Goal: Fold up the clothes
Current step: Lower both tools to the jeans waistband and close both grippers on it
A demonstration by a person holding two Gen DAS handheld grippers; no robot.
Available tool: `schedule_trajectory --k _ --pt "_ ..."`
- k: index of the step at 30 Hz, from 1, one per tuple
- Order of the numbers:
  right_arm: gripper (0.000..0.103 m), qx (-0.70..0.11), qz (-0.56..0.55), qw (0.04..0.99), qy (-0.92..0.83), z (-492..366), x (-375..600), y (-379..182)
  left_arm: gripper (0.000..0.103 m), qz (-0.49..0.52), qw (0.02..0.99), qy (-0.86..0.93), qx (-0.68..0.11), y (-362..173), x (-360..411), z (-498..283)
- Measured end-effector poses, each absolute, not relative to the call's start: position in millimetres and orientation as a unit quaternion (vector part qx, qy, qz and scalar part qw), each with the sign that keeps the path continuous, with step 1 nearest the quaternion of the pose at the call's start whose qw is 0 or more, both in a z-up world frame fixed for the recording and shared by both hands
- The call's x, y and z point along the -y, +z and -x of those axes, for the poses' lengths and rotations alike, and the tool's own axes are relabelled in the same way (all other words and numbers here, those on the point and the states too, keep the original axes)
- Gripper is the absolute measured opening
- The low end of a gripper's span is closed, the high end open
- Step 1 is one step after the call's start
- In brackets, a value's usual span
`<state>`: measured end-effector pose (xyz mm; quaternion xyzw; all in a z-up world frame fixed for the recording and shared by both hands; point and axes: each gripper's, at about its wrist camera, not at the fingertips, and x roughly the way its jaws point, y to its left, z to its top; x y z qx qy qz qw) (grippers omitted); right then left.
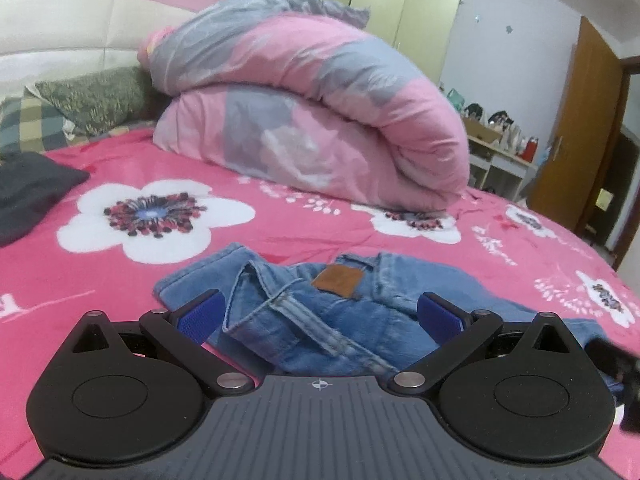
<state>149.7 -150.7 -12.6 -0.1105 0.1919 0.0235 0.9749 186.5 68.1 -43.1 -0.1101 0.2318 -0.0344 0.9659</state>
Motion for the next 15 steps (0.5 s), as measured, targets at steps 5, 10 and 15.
schedule_trajectory --k 5,10,15 --pt "0.103 -0.219 0.144 0.96 0.096 -196 128 -27 0.089 0.089 0.969 -0.036 -0.228 -62 -76 -203" --pt "0.097 -0.242 0.201 0.939 0.139 -232 95 -50 0.069 0.09 0.964 -0.045 -0.246 -70 -79 -212" --pt "0.025 -0.282 0.155 0.939 0.123 -258 98 -55 0.051 0.07 0.97 -0.038 -0.231 -68 -76 -208"
